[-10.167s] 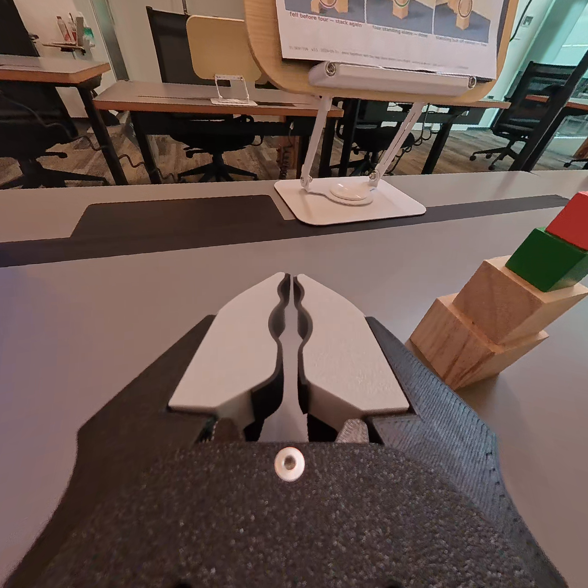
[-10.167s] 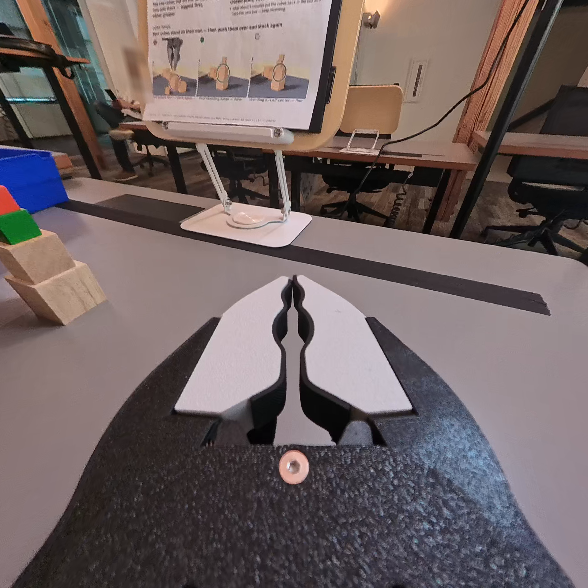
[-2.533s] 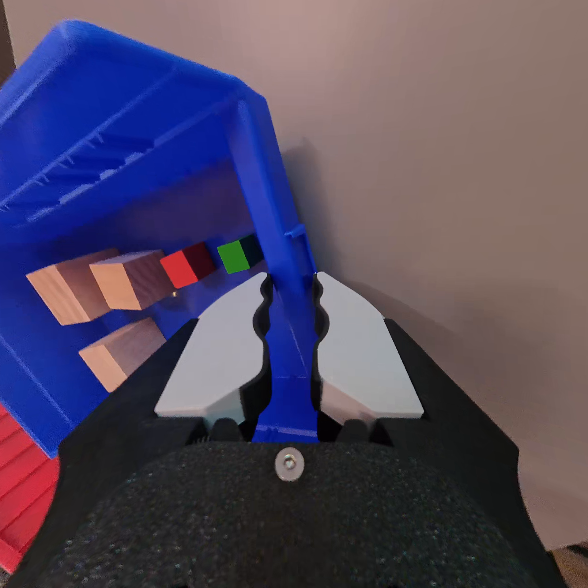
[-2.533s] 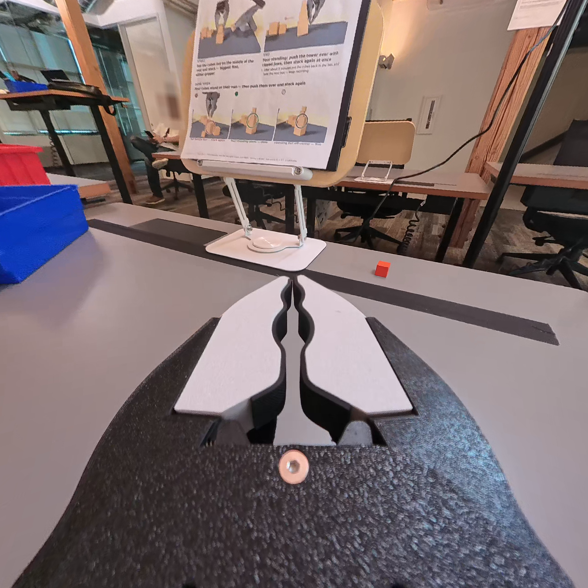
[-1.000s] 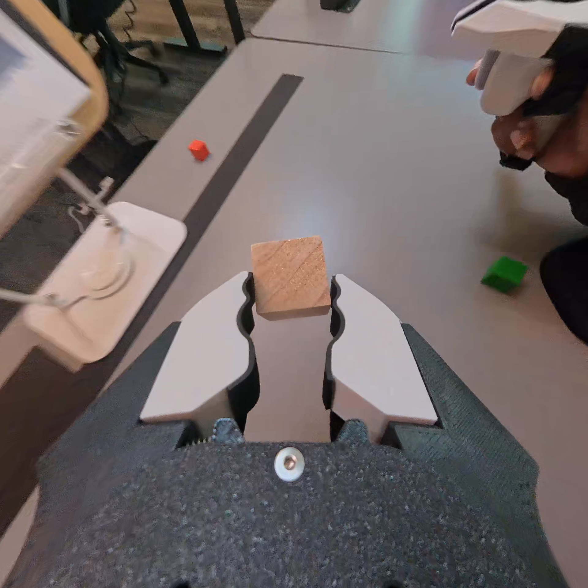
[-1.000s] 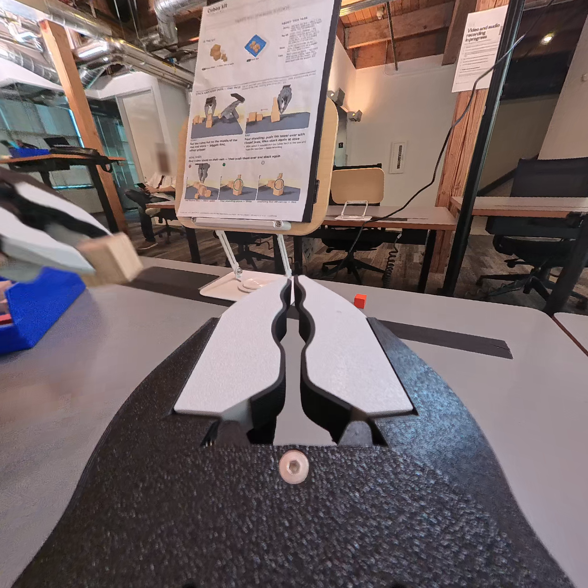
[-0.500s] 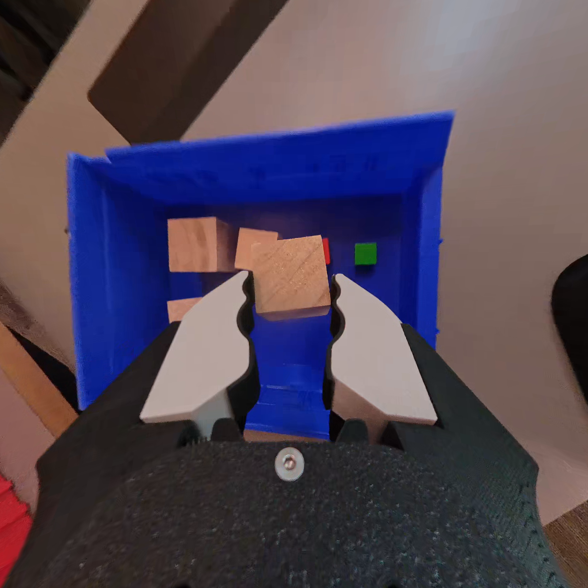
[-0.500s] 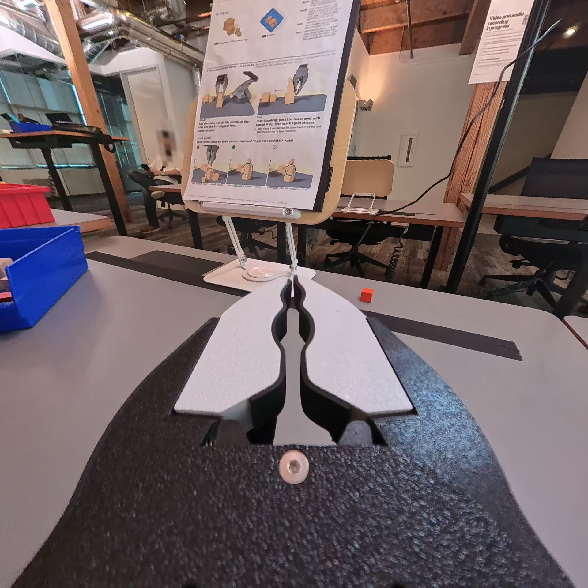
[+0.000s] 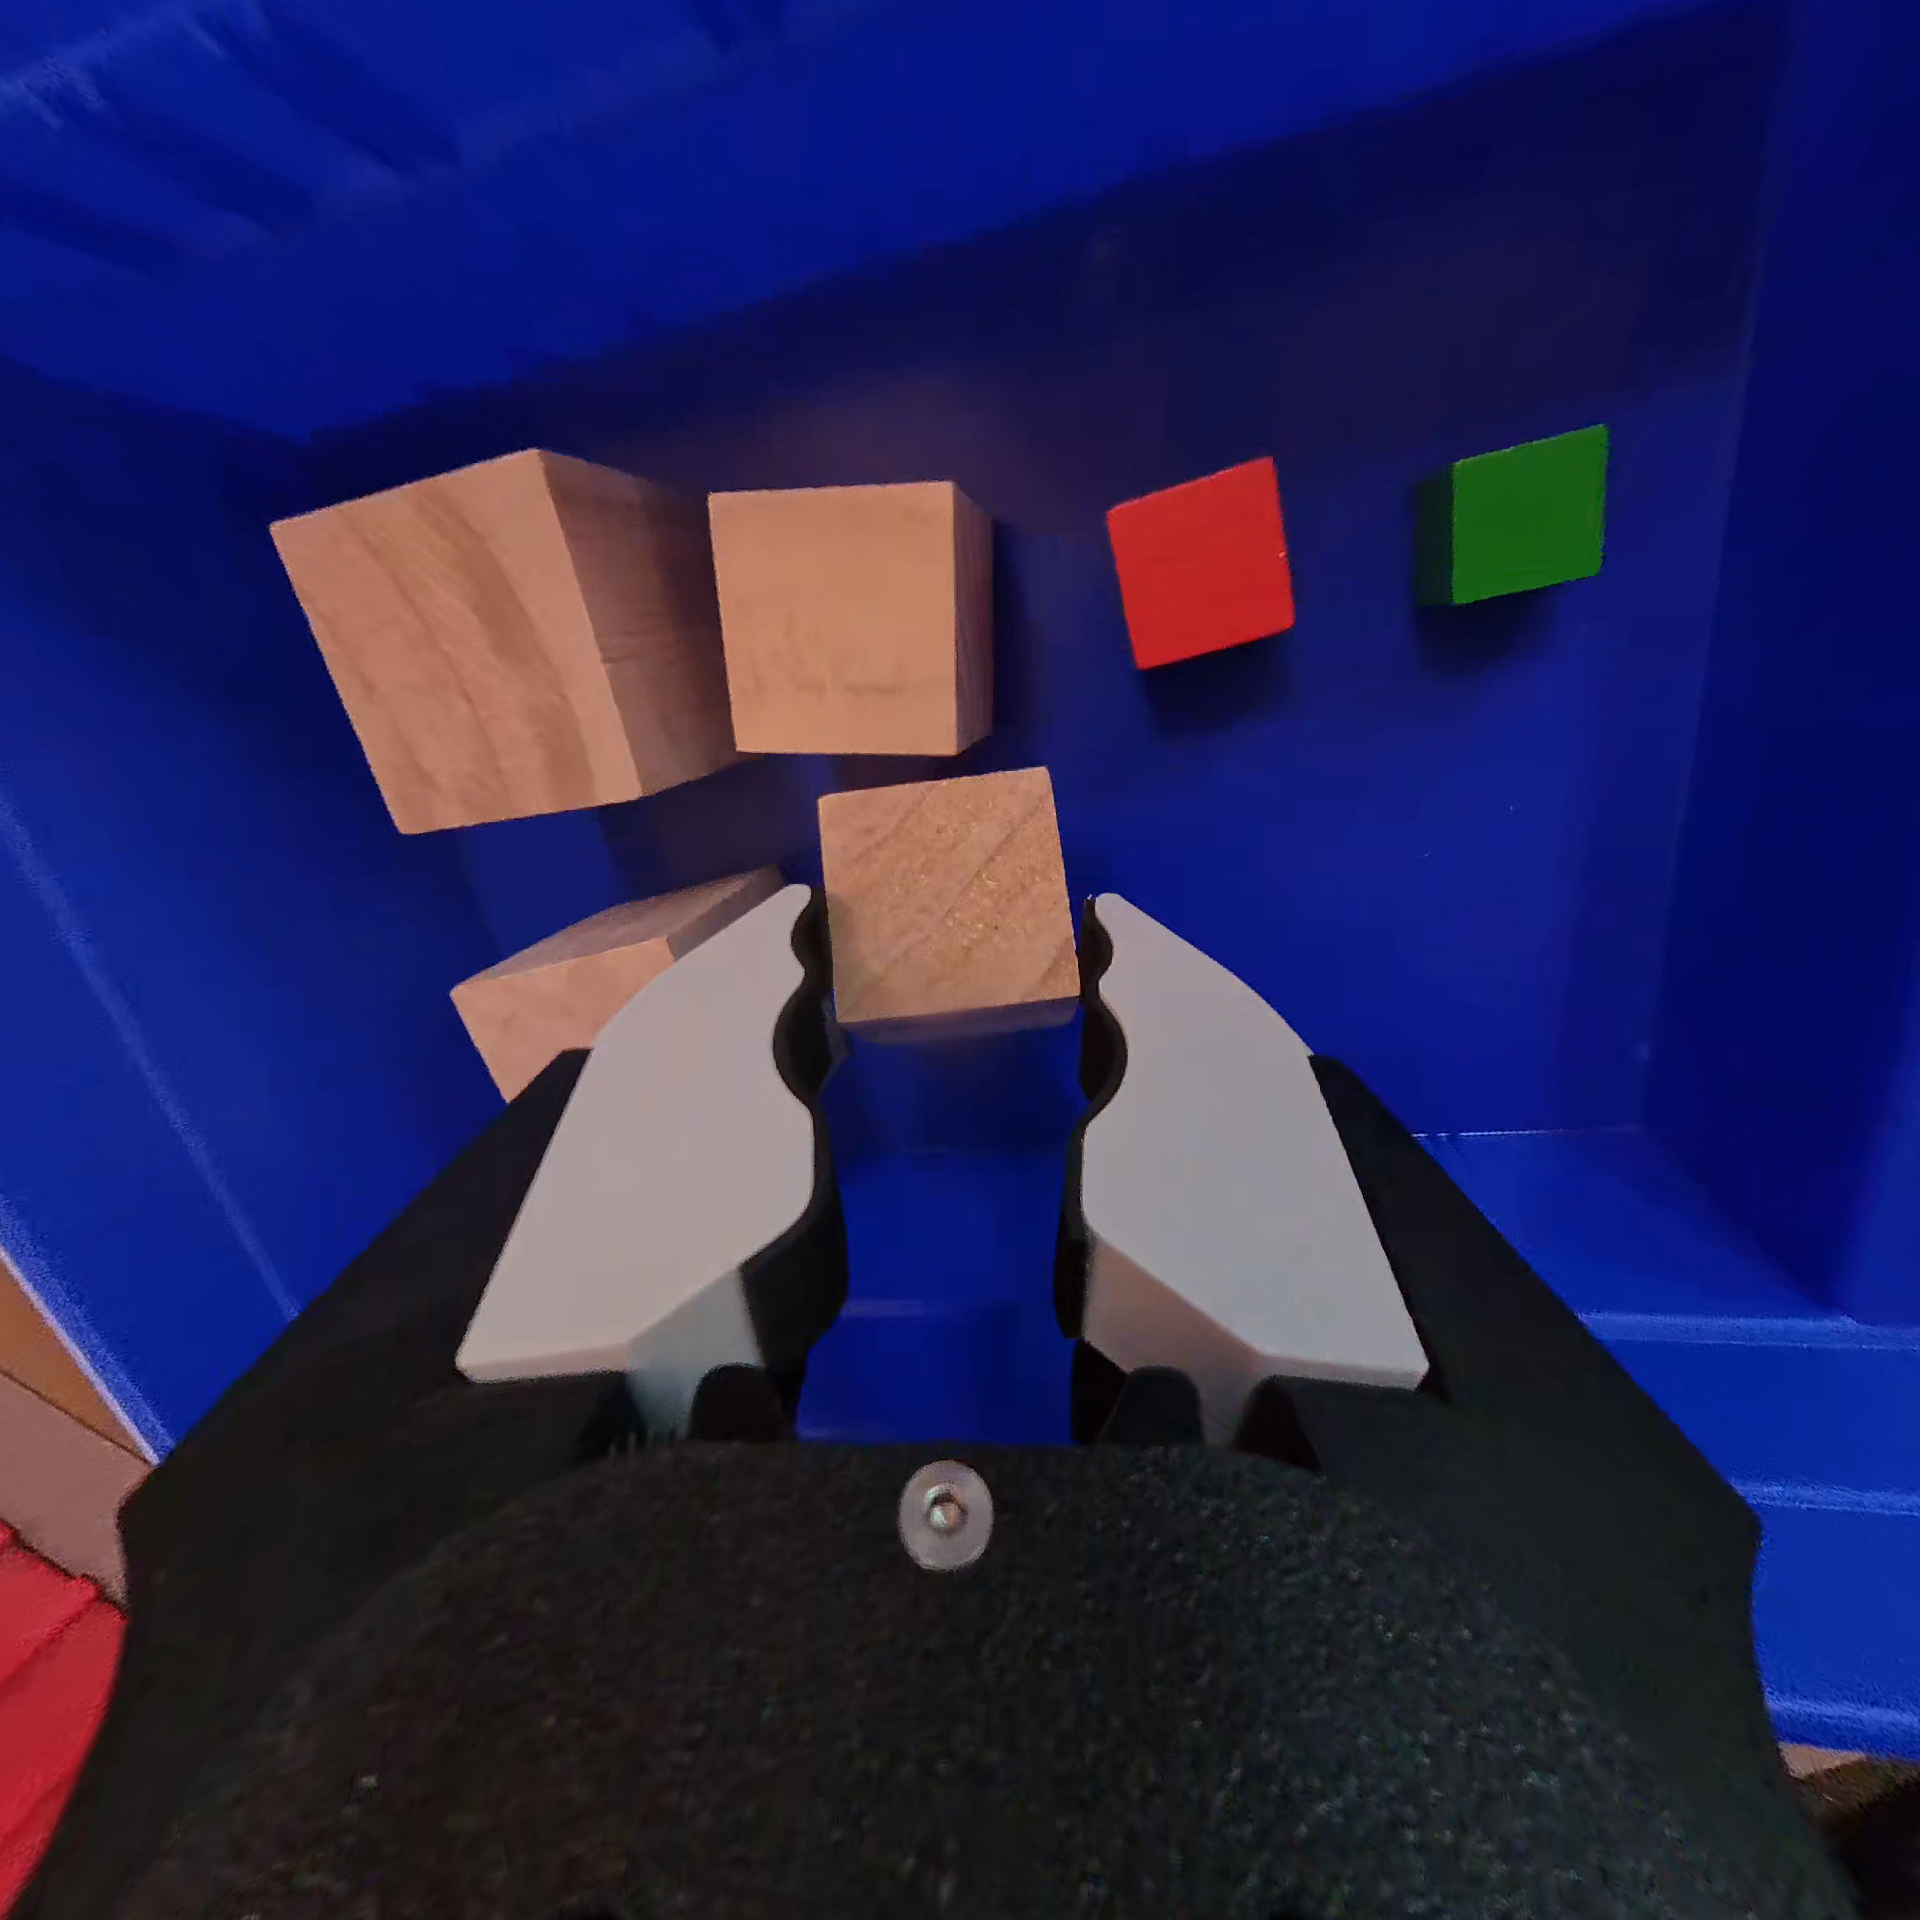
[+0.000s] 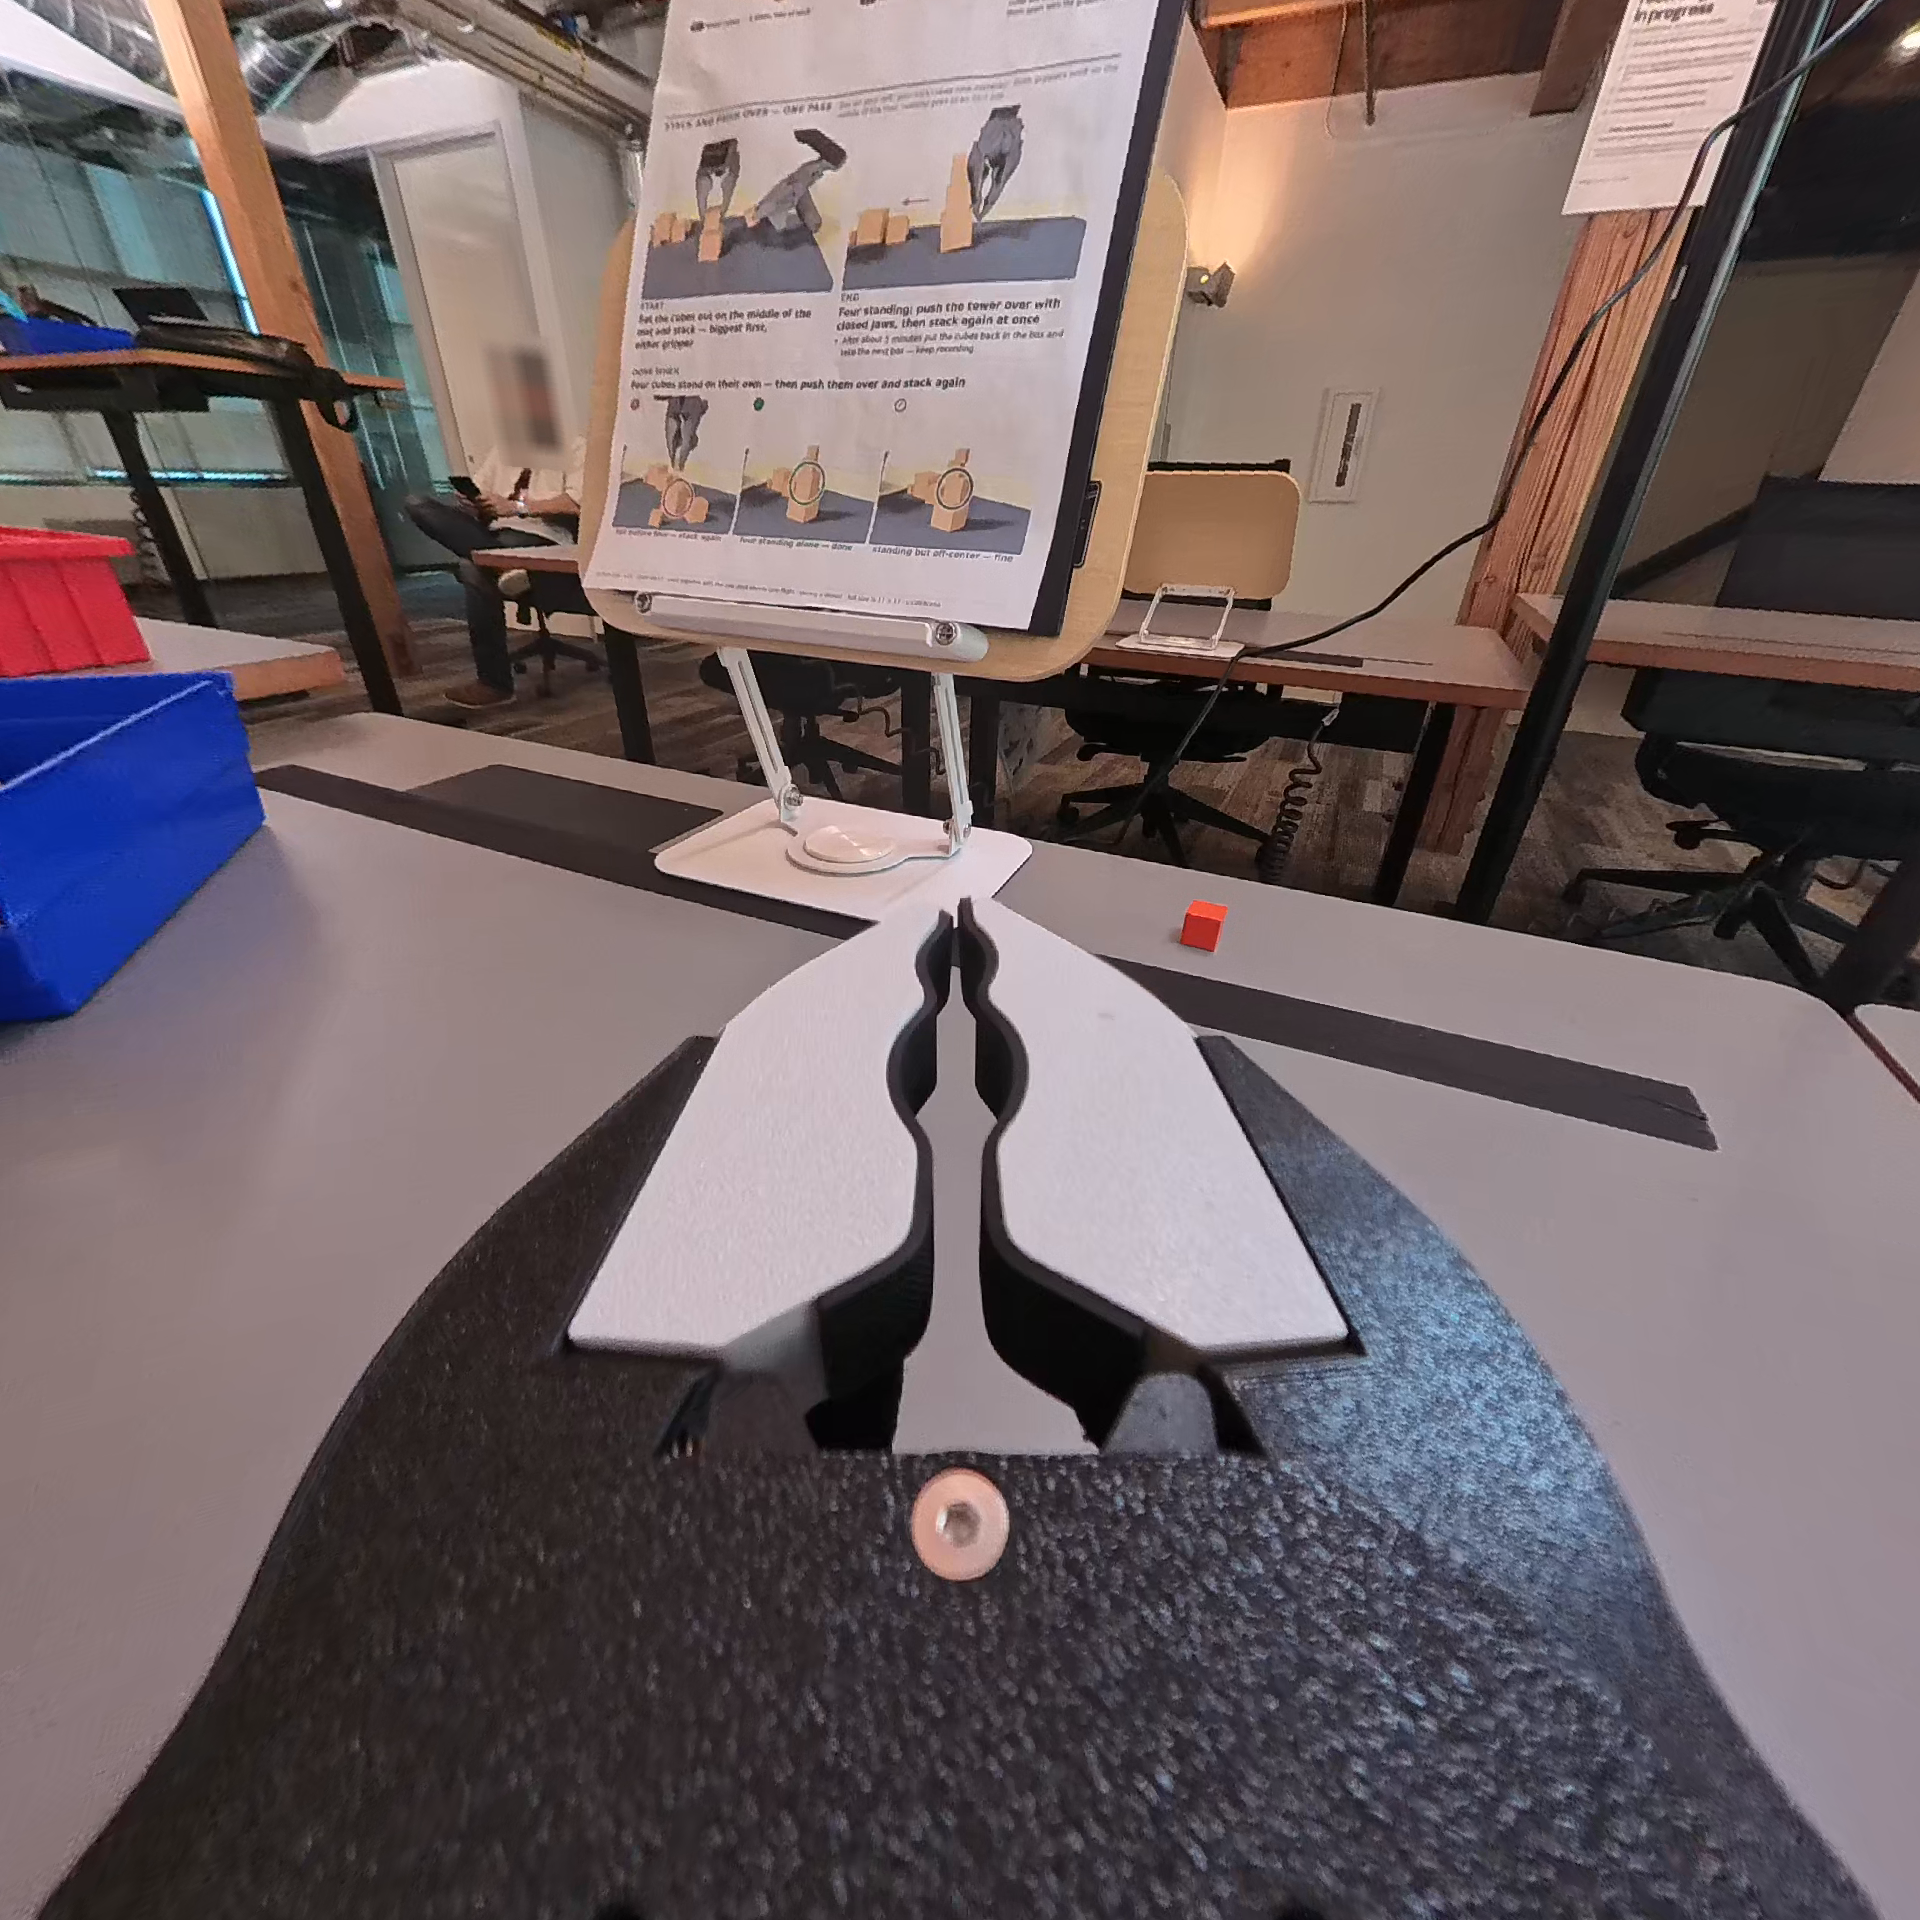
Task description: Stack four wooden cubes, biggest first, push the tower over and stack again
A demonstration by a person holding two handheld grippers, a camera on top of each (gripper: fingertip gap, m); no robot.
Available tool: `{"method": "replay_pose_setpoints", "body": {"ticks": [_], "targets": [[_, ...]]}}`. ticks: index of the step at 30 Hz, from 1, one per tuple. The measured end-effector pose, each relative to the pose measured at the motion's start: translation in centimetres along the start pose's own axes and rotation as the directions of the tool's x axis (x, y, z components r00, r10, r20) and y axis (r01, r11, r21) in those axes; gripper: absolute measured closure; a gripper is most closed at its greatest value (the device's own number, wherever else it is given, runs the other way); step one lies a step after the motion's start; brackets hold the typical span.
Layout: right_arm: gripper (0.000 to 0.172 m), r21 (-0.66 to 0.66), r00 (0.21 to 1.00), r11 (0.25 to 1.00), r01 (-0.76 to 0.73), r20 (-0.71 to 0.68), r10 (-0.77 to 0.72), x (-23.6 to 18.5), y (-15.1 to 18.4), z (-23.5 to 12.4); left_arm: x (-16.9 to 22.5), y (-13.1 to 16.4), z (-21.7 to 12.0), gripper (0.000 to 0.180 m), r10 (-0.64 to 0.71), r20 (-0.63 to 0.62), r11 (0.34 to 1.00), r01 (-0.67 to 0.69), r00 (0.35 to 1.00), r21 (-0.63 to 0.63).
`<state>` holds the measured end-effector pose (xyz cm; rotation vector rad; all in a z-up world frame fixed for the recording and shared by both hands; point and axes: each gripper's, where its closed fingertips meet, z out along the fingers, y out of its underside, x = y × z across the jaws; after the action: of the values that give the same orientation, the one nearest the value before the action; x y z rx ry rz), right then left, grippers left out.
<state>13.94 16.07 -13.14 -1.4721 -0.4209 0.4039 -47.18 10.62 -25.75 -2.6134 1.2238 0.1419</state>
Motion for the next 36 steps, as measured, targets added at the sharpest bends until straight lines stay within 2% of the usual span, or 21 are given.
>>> {"method": "replay_pose_setpoints", "body": {"ticks": [6,9,16,20,22,24,26,29,31,33,36], "targets": [[0.171,-0.003,1.000,1.000,-0.004,0.002,0.004,0.0,0.1,0.0,-0.4,1.7,0.4,0.135,-0.007,-0.007,0.996,0.007,1.000,-0.091],[0.171,-0.006,1.000,1.000,-0.001,0.004,0.001,-0.1,0.2,0.1,-0.6,3.5,0.7,0.135,0.043,0.017,0.981,-0.039,0.999,-0.192],[0.171,-0.009,1.000,1.000,-0.003,0.004,0.003,-0.1,0.3,0.1,-0.5,3.6,0.3,0.130,0.044,0.029,0.970,-0.036,0.999,-0.239],[0.171,0.003,1.000,1.000,-0.006,0.000,0.006,0.1,-0.1,0.0,-0.8,2.3,-2.1,0.120,0.040,0.047,0.974,-0.028,0.998,-0.225],[0.171,0.017,1.000,1.000,-0.011,-0.005,0.011,0.3,-0.4,-0.1,-0.7,-1.3,-4.3,0.126,0.034,0.067,0.995,-0.027,0.997,-0.100],[0.171,0.029,1.000,0.999,-0.014,-0.013,0.014,0.6,-0.7,-0.3,-0.1,-7.0,-6.7,0.131,0.042,0.095,0.996,-0.049,0.995,0.071],[0.171,0.038,1.000,0.999,-0.017,-0.022,0.018,0.9,-1.0,-0.4,1.1,-13.5,-8.8,0.133,0.086,0.147,0.966,-0.118,0.985,0.230],[0.171,0.056,0.999,0.998,-0.017,-0.036,0.019,1.2,-1.4,-0.7,4.8,-23.9,-10.4,0.132,0.147,0.181,0.873,-0.214,0.972,0.439],[0.171,0.063,0.999,0.998,-0.018,-0.043,0.020,1.4,-1.6,-0.9,9.1,-30.0,-10.5,0.132,0.209,0.123,0.804,-0.242,0.970,0.543],[0.171,0.070,0.998,0.997,-0.022,-0.050,0.026,1.7,-1.8,-1.1,14.7,-34.8,-10.0,0.133,0.296,0.026,0.738,-0.245,0.955,0.629],[0.171,0.078,0.998,0.996,-0.035,-0.055,0.040,2.1,-1.9,-1.2,24.3,-39.3,-8.5,0.133,0.447,-0.080,0.655,-0.265,0.891,0.708]]}}
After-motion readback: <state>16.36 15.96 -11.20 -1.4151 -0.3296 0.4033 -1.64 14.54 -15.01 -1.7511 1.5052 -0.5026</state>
